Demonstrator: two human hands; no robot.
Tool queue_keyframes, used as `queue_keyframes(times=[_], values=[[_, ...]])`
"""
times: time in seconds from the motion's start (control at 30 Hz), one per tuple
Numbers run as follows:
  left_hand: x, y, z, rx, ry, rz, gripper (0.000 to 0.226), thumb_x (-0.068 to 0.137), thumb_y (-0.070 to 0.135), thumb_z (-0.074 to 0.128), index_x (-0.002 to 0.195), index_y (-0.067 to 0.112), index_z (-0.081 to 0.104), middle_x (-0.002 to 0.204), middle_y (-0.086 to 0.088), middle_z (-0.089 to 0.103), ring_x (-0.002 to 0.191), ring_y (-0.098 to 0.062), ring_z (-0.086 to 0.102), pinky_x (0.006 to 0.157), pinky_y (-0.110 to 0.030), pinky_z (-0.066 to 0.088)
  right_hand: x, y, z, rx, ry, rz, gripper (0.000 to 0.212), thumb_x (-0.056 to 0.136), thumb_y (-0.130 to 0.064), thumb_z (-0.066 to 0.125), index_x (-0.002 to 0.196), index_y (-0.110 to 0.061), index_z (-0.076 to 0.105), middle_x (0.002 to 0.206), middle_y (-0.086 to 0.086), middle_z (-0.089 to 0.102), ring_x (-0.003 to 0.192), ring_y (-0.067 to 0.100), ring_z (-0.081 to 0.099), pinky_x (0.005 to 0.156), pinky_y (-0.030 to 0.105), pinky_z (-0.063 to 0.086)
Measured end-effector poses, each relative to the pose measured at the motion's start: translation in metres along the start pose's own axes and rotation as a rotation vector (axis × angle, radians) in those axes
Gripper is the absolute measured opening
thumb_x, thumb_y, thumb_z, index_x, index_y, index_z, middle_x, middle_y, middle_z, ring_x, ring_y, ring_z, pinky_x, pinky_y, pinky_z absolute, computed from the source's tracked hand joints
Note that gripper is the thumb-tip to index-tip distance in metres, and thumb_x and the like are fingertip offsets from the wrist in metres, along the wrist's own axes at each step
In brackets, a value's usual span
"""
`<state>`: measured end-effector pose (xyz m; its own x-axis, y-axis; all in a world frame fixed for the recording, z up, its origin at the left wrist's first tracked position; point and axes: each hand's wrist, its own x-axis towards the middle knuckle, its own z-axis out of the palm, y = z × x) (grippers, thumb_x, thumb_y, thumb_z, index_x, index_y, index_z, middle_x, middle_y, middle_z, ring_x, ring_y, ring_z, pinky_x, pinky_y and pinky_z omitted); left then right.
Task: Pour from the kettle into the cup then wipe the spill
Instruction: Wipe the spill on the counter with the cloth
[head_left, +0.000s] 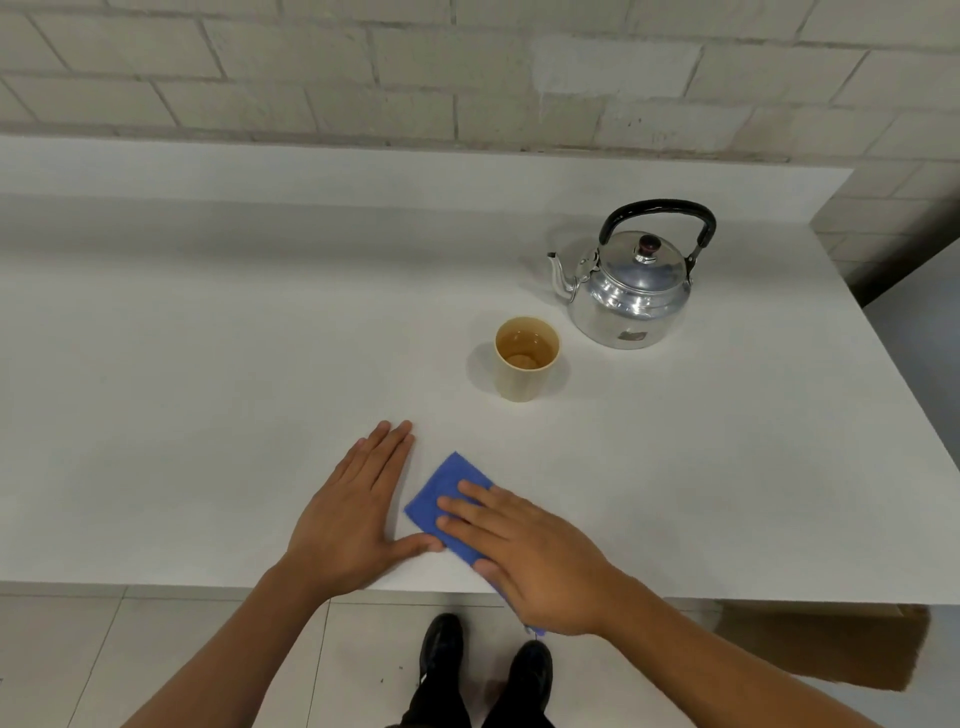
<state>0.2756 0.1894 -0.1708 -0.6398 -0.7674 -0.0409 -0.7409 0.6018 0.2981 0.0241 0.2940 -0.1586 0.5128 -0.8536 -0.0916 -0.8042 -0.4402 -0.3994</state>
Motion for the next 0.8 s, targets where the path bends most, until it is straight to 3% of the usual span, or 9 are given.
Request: queue_keyframes(times=[0.17,0.3,0.37,0.47,0.53,0.63,0.7,0.8], values=[[0.000,0.001,-0.002,0.006,-0.012,-0.023,0.122,0.078,0.096,0.041,0.167,0.020,0.005,0.175,0.010,-0.003,0.160,-0.007,-0.007,0.130,-0.034,0.008,-0.037,0.049,-0.027,-0.004,-0.069,-0.064,0.052,0.110,-0.033,0.036,0.161,-0.031,0.025,0.170,-0.018,0.013,0.157,0.005,0.003,0.127,0.035,0.012],[0.001,0.002,-0.005,-0.001,-0.031,-0.029,0.119,0.080,0.096,0.037,0.167,0.021,0.004,0.175,0.010,-0.003,0.161,-0.009,-0.007,0.129,-0.034,0.005,-0.026,0.076,-0.049,-0.070,-0.076,-0.029,0.054,0.109,-0.033,0.036,0.161,-0.028,0.023,0.170,-0.015,0.013,0.156,0.004,0.000,0.127,0.037,0.013],[0.003,0.006,-0.007,-0.026,-0.009,-0.046,0.111,0.085,0.092,0.034,0.166,0.021,0.010,0.175,0.008,0.006,0.162,-0.012,0.001,0.129,-0.036,0.009,-0.019,0.079,-0.055,-0.091,-0.066,-0.021,0.054,0.109,-0.036,0.035,0.161,-0.029,0.023,0.170,-0.015,0.012,0.156,0.003,-0.002,0.127,0.034,0.011],[0.012,0.019,-0.012,-0.101,0.065,-0.103,0.090,0.093,0.080,0.034,0.161,0.021,0.033,0.167,0.003,0.034,0.156,-0.020,0.027,0.124,-0.039,0.024,-0.020,0.074,-0.057,-0.018,0.030,0.016,0.052,0.107,-0.039,0.042,0.157,-0.028,0.036,0.168,-0.015,0.022,0.156,0.004,0.007,0.126,0.030,0.012],[0.022,0.030,-0.014,-0.160,0.102,-0.127,0.075,0.096,0.070,0.041,0.151,0.020,0.049,0.154,0.000,0.051,0.143,-0.023,0.043,0.116,-0.037,0.031,-0.028,0.070,-0.058,0.079,0.178,0.118,0.045,0.104,-0.033,0.050,0.148,-0.028,0.051,0.161,-0.013,0.039,0.151,0.005,0.026,0.122,0.030,0.024],[0.040,0.047,-0.012,-0.240,0.113,-0.089,0.046,0.100,0.041,0.062,0.139,0.015,0.062,0.137,-0.004,0.064,0.127,-0.026,0.056,0.111,-0.037,0.042,-0.043,0.070,-0.060,0.154,0.434,0.348,0.032,0.097,-0.015,0.060,0.126,-0.023,0.068,0.127,-0.006,0.065,0.119,0.012,0.056,0.101,0.036,0.050],[0.054,0.061,-0.011,-0.287,0.099,-0.074,0.036,0.102,0.026,0.064,0.135,0.012,0.064,0.132,-0.006,0.066,0.123,-0.026,0.058,0.108,-0.035,0.045,-0.052,0.072,-0.062,0.200,0.542,0.544,0.026,0.095,-0.013,0.064,0.119,-0.020,0.071,0.112,-0.004,0.064,0.104,0.014,0.059,0.092,0.036,0.054],[0.072,0.084,-0.010,-0.331,0.070,-0.086,0.035,0.106,0.023,0.056,0.139,0.013,0.061,0.136,-0.007,0.064,0.126,-0.025,0.056,0.107,-0.031,0.042,-0.065,0.072,-0.060,0.283,0.602,0.755,0.027,0.092,-0.017,0.069,0.119,-0.020,0.069,0.106,-0.006,0.061,0.089,0.009,0.059,0.086,0.036,0.056]])
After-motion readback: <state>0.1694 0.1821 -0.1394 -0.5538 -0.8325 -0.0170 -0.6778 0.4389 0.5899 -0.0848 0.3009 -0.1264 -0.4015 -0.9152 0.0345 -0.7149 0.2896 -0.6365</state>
